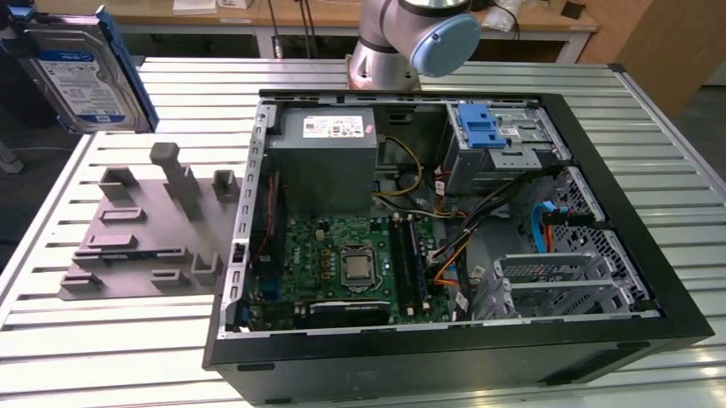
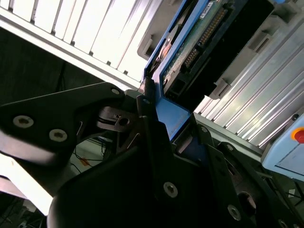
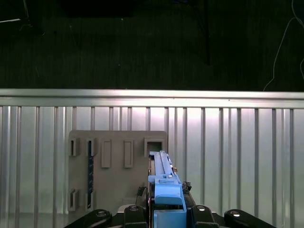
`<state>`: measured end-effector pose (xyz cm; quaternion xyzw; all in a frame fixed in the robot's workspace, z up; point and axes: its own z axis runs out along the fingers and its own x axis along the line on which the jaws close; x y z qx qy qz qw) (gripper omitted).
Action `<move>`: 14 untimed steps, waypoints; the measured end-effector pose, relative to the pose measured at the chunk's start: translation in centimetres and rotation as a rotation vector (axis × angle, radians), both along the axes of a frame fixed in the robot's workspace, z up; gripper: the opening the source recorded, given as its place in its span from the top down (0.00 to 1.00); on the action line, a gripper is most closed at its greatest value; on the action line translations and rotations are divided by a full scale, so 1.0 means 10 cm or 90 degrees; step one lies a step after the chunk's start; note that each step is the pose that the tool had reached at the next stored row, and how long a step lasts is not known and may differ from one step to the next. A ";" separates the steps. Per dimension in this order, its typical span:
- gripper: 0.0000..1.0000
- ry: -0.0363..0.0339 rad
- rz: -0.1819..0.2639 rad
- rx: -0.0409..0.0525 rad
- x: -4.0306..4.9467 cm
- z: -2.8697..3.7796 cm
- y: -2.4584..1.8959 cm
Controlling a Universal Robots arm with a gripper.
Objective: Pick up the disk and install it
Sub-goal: 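Pick up the disk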
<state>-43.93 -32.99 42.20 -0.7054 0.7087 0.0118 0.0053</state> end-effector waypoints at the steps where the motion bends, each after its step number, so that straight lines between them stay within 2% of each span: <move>1: 0.64 -0.0001 0.000 0.0000 0.000 0.007 0.000; 14: 0.64 -0.0001 0.000 0.0000 0.000 0.073 0.002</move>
